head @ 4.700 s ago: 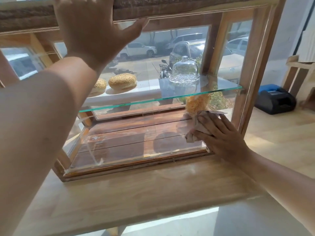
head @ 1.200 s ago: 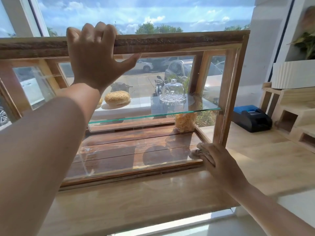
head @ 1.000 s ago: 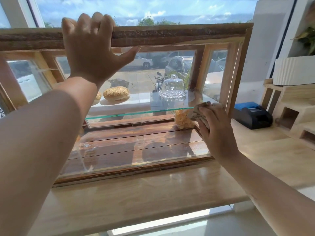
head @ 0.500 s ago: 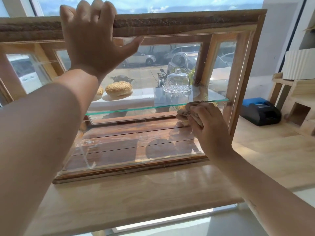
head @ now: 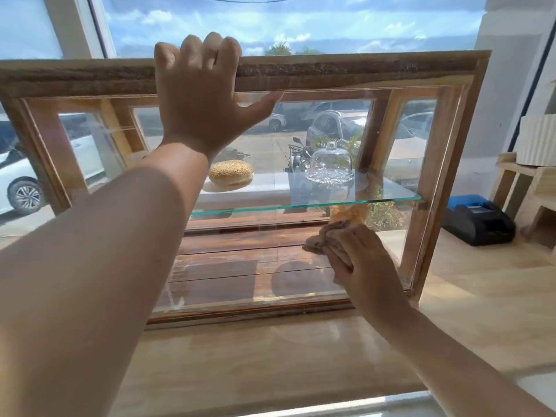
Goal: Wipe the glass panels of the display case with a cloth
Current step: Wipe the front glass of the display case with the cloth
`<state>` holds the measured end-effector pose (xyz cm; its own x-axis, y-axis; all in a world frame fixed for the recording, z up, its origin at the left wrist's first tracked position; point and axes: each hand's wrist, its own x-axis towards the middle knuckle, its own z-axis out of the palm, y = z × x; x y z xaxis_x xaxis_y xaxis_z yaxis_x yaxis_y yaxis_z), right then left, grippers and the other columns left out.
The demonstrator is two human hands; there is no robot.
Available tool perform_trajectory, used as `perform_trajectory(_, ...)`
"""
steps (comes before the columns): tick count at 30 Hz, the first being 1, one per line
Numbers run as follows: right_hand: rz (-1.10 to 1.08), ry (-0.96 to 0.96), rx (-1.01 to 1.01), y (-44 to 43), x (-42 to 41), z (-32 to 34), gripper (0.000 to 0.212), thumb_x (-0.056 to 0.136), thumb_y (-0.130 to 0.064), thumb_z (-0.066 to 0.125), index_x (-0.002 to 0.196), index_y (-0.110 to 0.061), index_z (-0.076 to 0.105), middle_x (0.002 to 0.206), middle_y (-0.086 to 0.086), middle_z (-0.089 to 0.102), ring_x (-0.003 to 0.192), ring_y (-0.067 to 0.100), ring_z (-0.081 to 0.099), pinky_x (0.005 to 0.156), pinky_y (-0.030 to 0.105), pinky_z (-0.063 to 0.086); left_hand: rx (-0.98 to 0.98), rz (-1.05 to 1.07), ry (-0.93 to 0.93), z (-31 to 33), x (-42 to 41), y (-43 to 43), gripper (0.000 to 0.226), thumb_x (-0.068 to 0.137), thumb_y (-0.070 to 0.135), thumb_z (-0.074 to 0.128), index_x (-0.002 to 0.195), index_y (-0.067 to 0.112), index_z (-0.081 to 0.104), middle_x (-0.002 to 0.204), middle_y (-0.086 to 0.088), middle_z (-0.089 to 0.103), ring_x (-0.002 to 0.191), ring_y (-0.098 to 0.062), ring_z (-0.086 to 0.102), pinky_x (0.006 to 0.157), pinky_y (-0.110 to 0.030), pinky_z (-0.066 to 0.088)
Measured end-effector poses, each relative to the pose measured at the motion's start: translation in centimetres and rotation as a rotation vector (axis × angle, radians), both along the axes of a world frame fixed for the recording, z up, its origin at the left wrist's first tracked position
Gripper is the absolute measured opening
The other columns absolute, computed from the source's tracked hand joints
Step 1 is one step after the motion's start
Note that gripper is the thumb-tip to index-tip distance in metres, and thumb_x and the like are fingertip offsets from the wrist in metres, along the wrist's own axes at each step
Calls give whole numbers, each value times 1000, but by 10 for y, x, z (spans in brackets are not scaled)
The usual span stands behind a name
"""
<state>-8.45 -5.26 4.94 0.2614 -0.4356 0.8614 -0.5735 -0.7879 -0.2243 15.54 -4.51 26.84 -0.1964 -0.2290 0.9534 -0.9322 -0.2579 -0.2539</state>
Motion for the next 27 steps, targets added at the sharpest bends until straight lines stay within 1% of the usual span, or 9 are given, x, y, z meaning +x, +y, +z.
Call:
perform_trajectory(3,-15,-40,-161,-7,25,49,15,89,-6,74,104,-6,69,102,9,63,96,31,57,79,39,50,-6,-3,-8,0,-1,0,84,86,83,20,102,7,51,95,-13,57,85,-32,53,82,-46,36)
perform_trajectory(6,-85,9,-267,-14,35,38,5,91,-9,74,95,-8,71,93,6,63,90,29,56,74,40,51,-19,-12,-7,1,0,-1,83,86,83,21,101,7,51,94,-12,57,82,-31,51,81,-45,36)
perform_trajectory(9,-149,234,-302,-9,32,-26,19,78,-12,85,84,-15,67,87,2,59,83,25,58,71,32,47,-58,-32,-23,-1,1,-3,80,86,83,24,97,8,52,90,-11,57,79,-29,50,78,-44,36)
perform_trajectory(12,-137,449,-137,-4,28,-81,40,62,-17,93,86,-22,61,92,-2,53,82,21,58,63,31,54,-63,-42,-23,-2,1,-2,80,86,83,25,95,8,52,89,-10,57,78,-29,50,78,-44,36)
perform_trajectory(15,-126,382,-93,0,29,-72,38,61,-16,95,87,-19,68,89,0,60,78,21,59,59,31,56,-78,-57,-26,-2,0,-3,79,86,82,26,94,8,52,88,-11,57,78,-29,51,77,-44,36)
perform_trajectory(18,-53,149,-182,8,43,-14,15,85,-11,77,98,-13,71,94,3,60,83,26,58,65,34,54,-94,-58,-32,-2,2,-4,80,86,82,27,94,7,52,88,-11,58,77,-29,52,77,-44,37)
perform_trajectory(20,-40,16,-233,7,55,32,14,91,-12,70,104,-10,72,98,7,62,90,30,58,68,37,53,-83,-50,-26,-2,3,-4,81,86,82,26,96,7,52,91,-12,59,79,-30,53,79,-45,38)
perform_trajectory(23,-105,33,-277,-5,68,59,16,88,-7,75,104,-8,71,101,10,62,94,32,57,66,43,55,-66,-41,-16,-2,2,-4,81,86,82,26,99,7,52,95,-13,59,83,-31,54,81,-45,38)
perform_trajectory(27,-155,132,-335,-8,66,17,9,86,-6,75,92,-10,70,90,11,60,82,32,58,59,43,53,-82,-42,-25,-2,3,-5,82,86,82,26,99,7,53,96,-12,59,83,-30,54,81,-45,38)
